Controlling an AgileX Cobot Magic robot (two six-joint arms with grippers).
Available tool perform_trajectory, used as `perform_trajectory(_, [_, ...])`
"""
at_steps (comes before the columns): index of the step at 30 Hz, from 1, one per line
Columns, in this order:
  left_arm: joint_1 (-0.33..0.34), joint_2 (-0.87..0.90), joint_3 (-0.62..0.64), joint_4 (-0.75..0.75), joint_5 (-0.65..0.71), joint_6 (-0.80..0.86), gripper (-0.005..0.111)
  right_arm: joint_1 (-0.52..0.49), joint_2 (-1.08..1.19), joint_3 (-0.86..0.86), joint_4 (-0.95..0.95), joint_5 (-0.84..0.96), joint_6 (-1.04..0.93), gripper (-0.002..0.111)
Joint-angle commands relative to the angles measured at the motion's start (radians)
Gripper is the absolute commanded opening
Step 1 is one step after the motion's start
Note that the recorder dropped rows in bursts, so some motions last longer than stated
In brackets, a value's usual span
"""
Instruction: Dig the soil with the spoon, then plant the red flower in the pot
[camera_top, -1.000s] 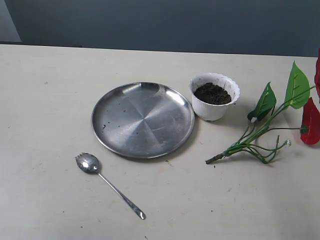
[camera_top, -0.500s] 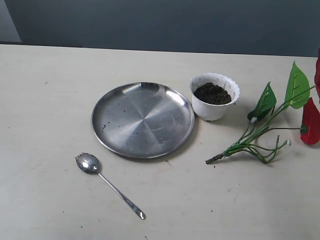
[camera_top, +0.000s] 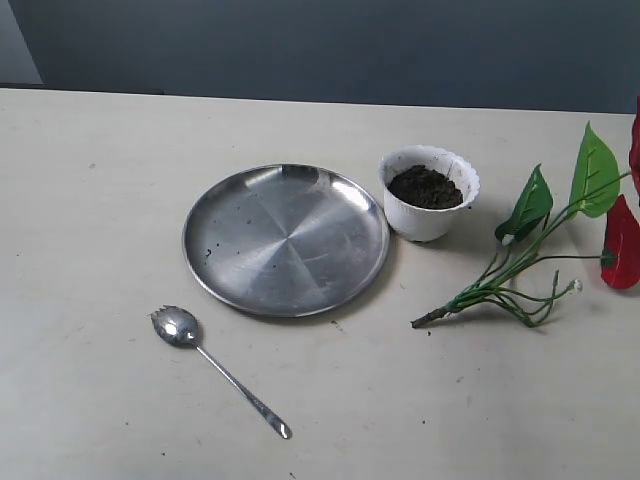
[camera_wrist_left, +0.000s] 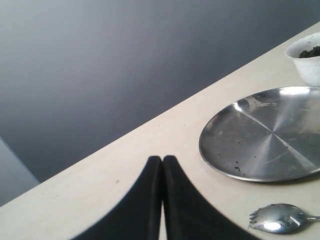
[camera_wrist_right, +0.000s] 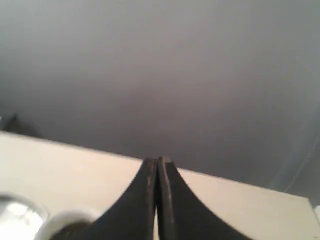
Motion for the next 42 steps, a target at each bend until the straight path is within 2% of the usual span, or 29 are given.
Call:
perform_trajectory(1, [-0.007, -0.005, -0.002, -0.008, -0.011, -0.006, 0.001, 0.219, 0.227, -0.208, 0.084, 0.337, -0.164, -0.001])
perform_trajectory(4, [-0.007, -0.005, -0.002, -0.008, -0.011, -0.006, 0.001, 0.341, 0.37, -0.275, 0.121, 0.529, -0.161, -0.001])
perform_trajectory(7, [-0.007, -0.005, -0.002, -0.008, -0.011, -0.006, 0.001, 0.452, 0.499, -0.279, 0.177, 0.614, -0.161, -0.001])
perform_trajectory(12, [-0.007, -0.005, -0.002, -0.008, -0.011, -0.006, 0.001, 0.615, 0.695, -0.279, 0.362, 0.609, -0.177, -0.001])
perform_trajectory(17, [-0.007, -0.005, -0.002, -0.008, -0.011, -0.006, 0.001, 0.738, 0.819, -0.279, 0.39, 0.608, -0.213, -0.001])
perform_trajectory(20, [-0.007, -0.005, -0.002, -0.008, -0.011, -0.006, 0.001, 0.802, 0.891, -0.279, 0.39, 0.561, -0.305, -0.001])
perform_trajectory(23, [-0.007, -0.005, -0.002, -0.008, -0.013, -0.006, 0.001, 0.804, 0.936, -0.279, 0.405, 0.502, -0.302, 0.0])
perform_trajectory(24, [-0.007, -0.005, -0.002, -0.008, -0.013, -0.006, 0.001, 0.804, 0.945, -0.279, 0.405, 0.495, -0.294, 0.006])
perform_trajectory(26, [-0.007, -0.005, -0.002, -0.008, -0.013, -0.006, 0.001, 0.802, 0.962, -0.279, 0.405, 0.485, -0.258, 0.02])
perform_trajectory(27, [-0.007, -0.005, -0.002, -0.008, -0.013, -0.006, 0.001, 0.802, 0.983, -0.279, 0.404, 0.479, -0.251, 0.036])
perform_trajectory(29, [-0.007, -0.005, -0.002, -0.008, -0.013, -0.006, 0.001, 0.802, 1.002, -0.279, 0.39, 0.462, -0.225, 0.049])
perform_trajectory(34, [-0.007, -0.005, -0.002, -0.008, -0.013, -0.006, 0.001, 0.802, 1.068, -0.279, 0.363, 0.43, -0.187, 0.043])
perform_trajectory(42, [-0.007, -0.005, -0.002, -0.008, -0.013, -0.006, 0.001, 0.802, 1.125, -0.279, 0.349, 0.402, -0.187, 0.043])
